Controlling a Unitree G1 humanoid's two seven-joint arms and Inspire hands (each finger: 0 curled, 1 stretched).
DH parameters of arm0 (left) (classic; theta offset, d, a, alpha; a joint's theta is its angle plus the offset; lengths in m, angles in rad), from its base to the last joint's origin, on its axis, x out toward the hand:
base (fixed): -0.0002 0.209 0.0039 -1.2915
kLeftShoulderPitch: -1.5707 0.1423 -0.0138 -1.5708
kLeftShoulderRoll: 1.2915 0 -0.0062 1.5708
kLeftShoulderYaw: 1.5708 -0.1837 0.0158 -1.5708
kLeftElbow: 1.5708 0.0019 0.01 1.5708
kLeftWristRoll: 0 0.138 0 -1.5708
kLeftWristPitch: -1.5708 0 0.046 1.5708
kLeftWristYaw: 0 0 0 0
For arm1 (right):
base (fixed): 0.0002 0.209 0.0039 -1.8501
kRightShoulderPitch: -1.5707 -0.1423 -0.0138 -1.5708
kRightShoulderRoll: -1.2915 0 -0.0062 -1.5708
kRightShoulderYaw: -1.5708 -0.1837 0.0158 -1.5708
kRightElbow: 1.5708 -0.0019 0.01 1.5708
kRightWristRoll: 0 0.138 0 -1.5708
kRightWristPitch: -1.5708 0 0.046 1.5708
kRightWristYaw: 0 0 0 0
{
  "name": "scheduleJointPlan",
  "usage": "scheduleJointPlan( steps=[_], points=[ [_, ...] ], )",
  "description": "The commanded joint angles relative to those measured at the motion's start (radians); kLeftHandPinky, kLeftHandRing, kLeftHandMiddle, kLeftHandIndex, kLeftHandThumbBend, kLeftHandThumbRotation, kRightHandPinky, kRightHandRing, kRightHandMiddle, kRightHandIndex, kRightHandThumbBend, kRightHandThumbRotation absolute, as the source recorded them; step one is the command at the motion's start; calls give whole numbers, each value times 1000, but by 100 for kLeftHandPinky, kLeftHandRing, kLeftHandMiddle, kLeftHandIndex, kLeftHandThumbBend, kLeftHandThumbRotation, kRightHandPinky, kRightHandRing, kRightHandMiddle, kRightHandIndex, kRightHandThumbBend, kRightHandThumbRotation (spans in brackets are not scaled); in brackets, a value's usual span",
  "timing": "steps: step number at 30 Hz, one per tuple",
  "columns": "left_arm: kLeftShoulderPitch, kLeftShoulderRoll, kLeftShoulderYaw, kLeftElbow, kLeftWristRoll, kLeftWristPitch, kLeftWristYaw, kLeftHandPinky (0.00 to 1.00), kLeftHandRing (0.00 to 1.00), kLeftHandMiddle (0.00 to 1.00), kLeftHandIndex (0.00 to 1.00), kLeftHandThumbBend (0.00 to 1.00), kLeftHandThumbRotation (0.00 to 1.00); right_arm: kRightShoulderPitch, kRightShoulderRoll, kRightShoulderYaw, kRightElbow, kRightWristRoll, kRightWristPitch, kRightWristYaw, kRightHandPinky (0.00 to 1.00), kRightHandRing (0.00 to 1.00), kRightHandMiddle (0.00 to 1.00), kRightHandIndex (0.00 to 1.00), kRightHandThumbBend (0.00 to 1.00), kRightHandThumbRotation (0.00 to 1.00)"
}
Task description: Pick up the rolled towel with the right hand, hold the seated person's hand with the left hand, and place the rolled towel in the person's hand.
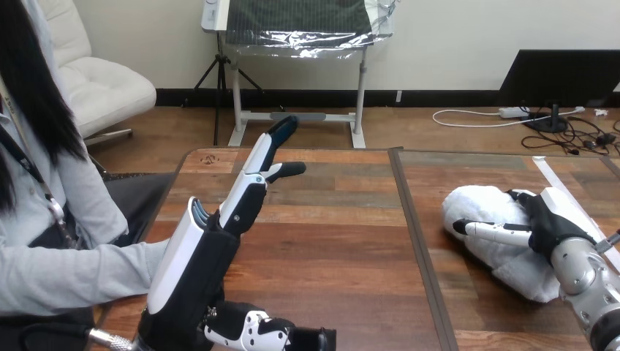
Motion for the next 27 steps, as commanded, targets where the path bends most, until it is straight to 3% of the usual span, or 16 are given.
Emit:
scheduleJointPlan(
  steps=[1,3,4,10,21,27],
  points=[
    [-21,7,-5,-48,-18,0,-7,83,100,100,100,100,66,2,65,29,22,-14,11,31,54,55,61,88,100,61],
    [-18,6,0,-55,-14,4,-7,83,100,100,100,100,66,1,66,33,22,-15,13,35,51,54,59,87,99,61],
    [-15,6,0,-60,-15,5,-9,82,100,100,100,100,68,0,67,36,23,-16,17,37,52,60,66,85,99,59],
    [-11,1,5,-62,-15,3,-8,81,100,100,100,100,68,-7,73,41,23,-17,40,39,56,67,73,82,95,50],
    [-13,2,14,-52,-6,-6,-5,79,100,100,100,100,69,-10,78,36,20,-7,56,30,63,73,74,73,87,17],
    [-11,4,11,-49,-13,-8,-7,79,100,100,100,100,69,-12,80,29,18,-1,66,16,62,71,73,69,88,6]
  ],
)
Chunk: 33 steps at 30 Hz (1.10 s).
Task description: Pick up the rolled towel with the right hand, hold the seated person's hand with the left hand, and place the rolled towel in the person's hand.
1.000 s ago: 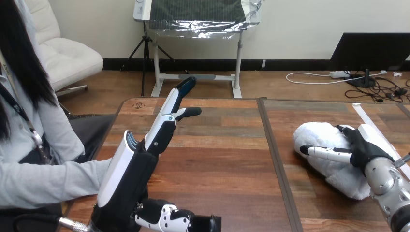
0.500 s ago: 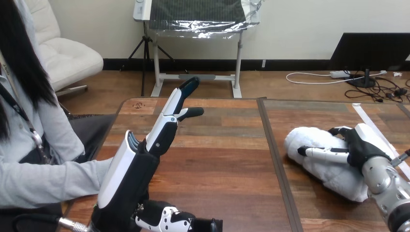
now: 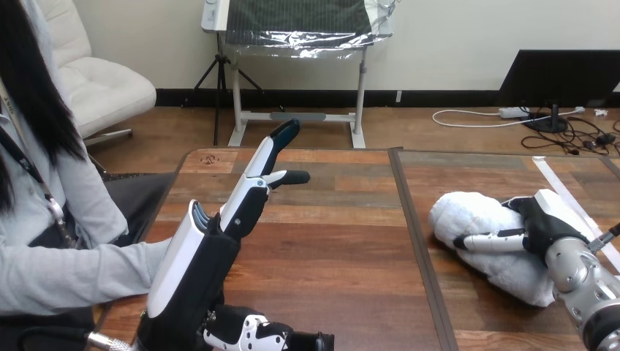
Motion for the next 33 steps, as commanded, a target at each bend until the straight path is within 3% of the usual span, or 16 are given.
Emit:
scheduleJointPlan(
  steps=[1,15,24,33],
  points=[
    [-29,4,9,-27,-12,-12,3,79,100,100,100,100,69,2,62,6,18,7,14,10,61,70,73,69,88,4],
    [-35,3,15,-13,-7,-26,3,78,98,100,100,100,71,6,66,-52,9,72,-11,7,46,55,61,56,84,0],
    [-30,17,4,-17,-24,-11,-9,81,100,100,100,100,70,7,66,-64,-3,80,-46,-20,45,53,58,53,83,0],
    [-24,14,6,-30,-25,3,-12,82,100,100,100,100,70,11,74,-103,-13,133,-91,-49,42,49,53,51,84,0]
  ],
)
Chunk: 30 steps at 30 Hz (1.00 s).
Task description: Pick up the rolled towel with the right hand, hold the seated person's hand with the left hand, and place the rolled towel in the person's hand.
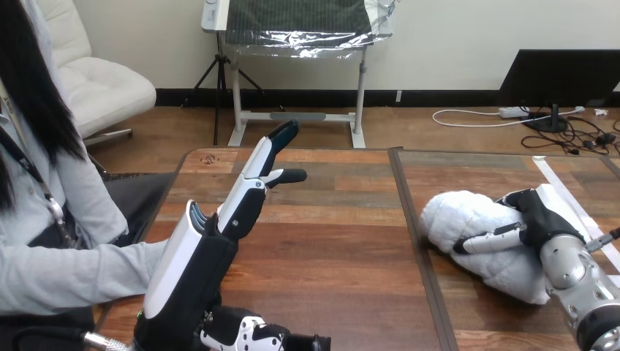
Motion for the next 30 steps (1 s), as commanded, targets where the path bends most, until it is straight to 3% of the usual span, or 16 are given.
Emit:
scheduleJointPlan(
  steps=[1,9,18,30],
  points=[
    [-24,8,-3,-31,-23,6,-2,82,100,100,100,100,70,6,51,-34,-13,42,-51,-18,42,49,53,51,84,0],
    [-29,16,-13,-21,-45,-2,-13,83,100,100,100,100,67,13,59,-64,-25,82,-114,-44,40,46,51,49,84,0],
    [-28,8,7,-23,-24,3,-10,83,100,100,100,100,68,15,79,-106,-43,132,-179,-78,42,49,53,49,83,0],
    [-10,36,-12,-56,-54,49,-40,81,94,100,98,100,67,20,104,-158,-63,193,-285,-69,39,45,53,50,81,0]
  ],
)
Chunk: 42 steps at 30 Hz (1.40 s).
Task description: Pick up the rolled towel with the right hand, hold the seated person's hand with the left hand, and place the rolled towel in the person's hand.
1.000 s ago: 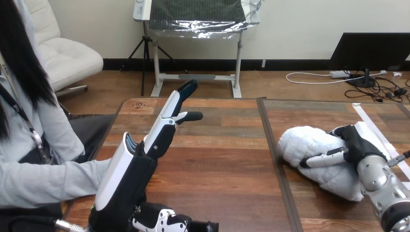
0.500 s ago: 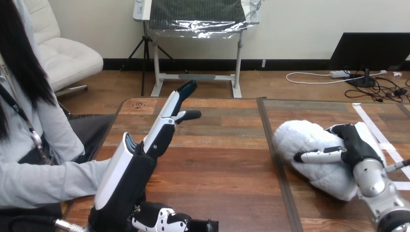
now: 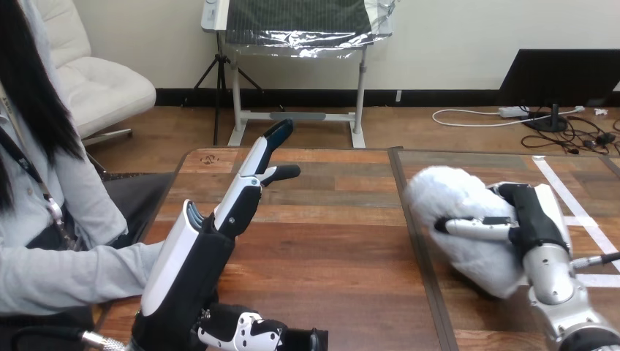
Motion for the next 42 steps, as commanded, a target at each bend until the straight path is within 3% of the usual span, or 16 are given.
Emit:
scheduleJointPlan(
  steps=[1,9,12,18,28,29,30,42],
  points=[
    [-15,30,-16,-52,-33,24,-19,81,94,100,98,100,67,-41,24,-31,-64,33,-76,-4,39,45,53,50,81,0],
    [-4,32,-18,-69,-51,48,-39,77,90,98,96,100,59,-36,43,-52,-77,67,-119,34,36,43,53,50,81,0],
    [0,40,-19,-77,-54,61,-48,77,90,97,96,100,57,-32,62,-77,-84,100,-144,58,35,42,52,49,80,0],
    [11,43,5,-102,-16,86,-47,77,89,96,95,100,52,-28,83,-103,-84,144,-183,96,34,41,51,49,79,0],
    [3,25,53,-87,60,74,-7,71,83,89,87,100,40,-23,118,-145,-94,206,-244,154,34,40,49,48,79,0],
    [1,23,66,-84,80,73,5,68,80,84,82,100,32,-22,127,-153,-98,217,-261,165,34,40,48,47,79,0],
    [-1,22,76,-81,95,72,14,67,79,84,81,100,31,-22,134,-160,-101,225,-272,172,34,40,48,47,80,0],
    [-13,31,117,-80,165,97,68,67,79,82,79,100,22,-17,163,-186,-120,263,-331,229,35,40,47,46,83,0]
  ],
)
